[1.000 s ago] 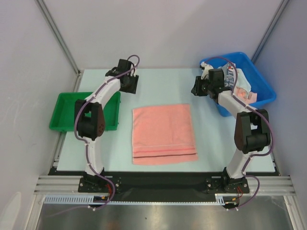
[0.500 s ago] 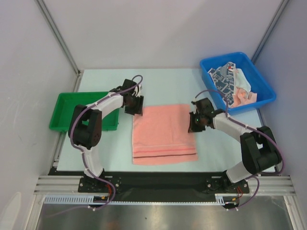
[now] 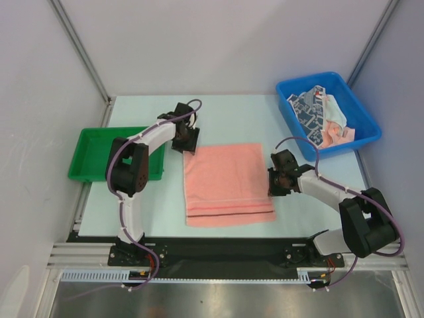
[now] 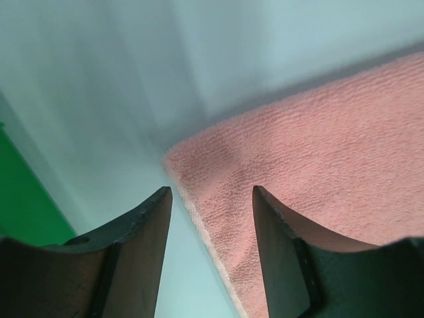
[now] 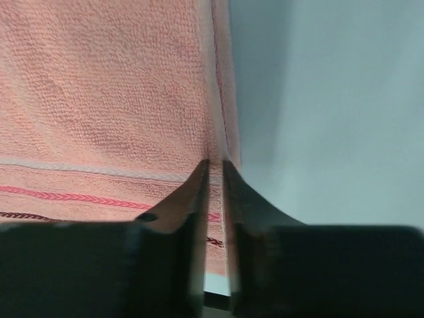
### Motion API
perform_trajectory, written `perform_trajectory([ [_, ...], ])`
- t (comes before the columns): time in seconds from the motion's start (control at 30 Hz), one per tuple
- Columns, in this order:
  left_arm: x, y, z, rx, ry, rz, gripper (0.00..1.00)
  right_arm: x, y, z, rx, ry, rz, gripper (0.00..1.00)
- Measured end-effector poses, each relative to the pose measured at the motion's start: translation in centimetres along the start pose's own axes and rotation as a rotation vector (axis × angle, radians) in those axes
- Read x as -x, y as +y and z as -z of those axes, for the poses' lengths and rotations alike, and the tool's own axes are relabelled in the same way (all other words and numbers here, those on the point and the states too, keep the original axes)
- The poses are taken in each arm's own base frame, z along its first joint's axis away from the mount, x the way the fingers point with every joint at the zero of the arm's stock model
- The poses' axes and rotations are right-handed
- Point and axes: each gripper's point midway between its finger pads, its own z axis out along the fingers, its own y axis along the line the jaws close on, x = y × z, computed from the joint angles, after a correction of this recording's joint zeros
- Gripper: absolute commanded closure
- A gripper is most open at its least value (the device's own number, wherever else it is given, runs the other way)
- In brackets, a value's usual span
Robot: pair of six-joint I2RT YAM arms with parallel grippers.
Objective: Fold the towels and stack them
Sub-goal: Fold the towel
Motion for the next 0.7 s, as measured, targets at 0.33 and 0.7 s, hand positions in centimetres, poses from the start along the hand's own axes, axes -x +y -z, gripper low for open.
perform_trajectory([
  [0.33,3.4,-1.0,2.8,-0.126,-0.072,-0.227,0.40,13.4,5.7,4.6,0.238,-0.157,0.232,0.65],
  [0.7,4.3,0.7,2.1,-0.167,-0.080,-0.352,0.42,23.0,5.5,-2.0,0.322,-0.102,0.457,0.60],
])
